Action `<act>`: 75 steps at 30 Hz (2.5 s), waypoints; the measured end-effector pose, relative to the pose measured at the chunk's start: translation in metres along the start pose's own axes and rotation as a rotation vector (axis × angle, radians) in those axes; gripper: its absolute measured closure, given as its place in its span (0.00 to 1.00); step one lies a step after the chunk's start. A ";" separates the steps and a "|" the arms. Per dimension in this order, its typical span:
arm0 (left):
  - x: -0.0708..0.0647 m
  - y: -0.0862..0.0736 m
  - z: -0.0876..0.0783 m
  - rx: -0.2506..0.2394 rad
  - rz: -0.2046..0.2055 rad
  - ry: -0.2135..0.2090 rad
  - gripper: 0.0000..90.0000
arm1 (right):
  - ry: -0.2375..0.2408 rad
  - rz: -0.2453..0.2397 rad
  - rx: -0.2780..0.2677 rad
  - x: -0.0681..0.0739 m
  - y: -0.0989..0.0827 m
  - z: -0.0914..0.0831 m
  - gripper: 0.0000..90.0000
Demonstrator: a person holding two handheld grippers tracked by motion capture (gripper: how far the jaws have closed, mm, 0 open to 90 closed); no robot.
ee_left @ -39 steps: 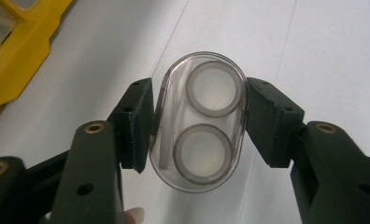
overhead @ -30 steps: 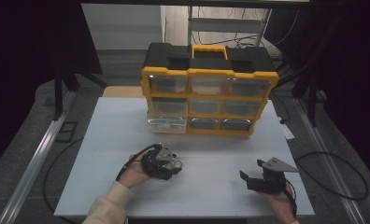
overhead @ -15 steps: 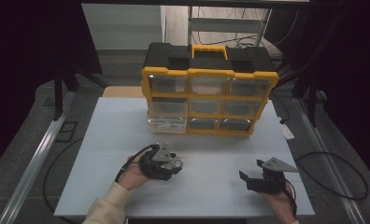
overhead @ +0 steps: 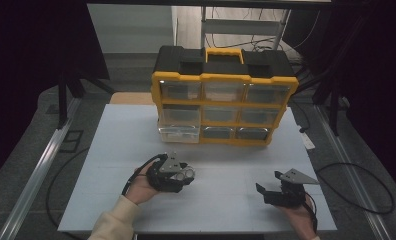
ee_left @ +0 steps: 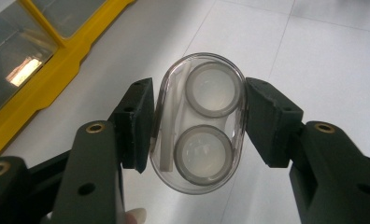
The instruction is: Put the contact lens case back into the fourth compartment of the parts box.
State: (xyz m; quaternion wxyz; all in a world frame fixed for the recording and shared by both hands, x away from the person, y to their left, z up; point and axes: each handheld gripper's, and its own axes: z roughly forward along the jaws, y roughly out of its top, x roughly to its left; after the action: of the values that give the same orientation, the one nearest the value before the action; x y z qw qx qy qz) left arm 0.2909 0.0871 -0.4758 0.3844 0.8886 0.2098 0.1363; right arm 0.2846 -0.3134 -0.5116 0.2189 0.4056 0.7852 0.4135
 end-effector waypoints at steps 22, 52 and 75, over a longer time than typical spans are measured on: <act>-0.003 0.005 -0.012 -0.058 -0.020 0.038 0.51 | 0.001 -0.004 0.006 0.000 0.000 0.000 0.16; -0.003 0.014 -0.034 -0.136 -0.057 0.082 0.52 | -0.002 -0.006 0.007 0.000 0.000 0.001 0.16; 0.000 0.018 -0.052 -0.183 -0.095 0.122 0.52 | -0.002 -0.006 0.012 0.000 0.000 0.001 0.16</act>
State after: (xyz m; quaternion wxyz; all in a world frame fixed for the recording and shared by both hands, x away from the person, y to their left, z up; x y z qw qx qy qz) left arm 0.2749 0.1091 -0.4275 0.4565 0.8289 0.2613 0.1906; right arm 0.2852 -0.3132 -0.5123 0.2185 0.4050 0.7886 0.4078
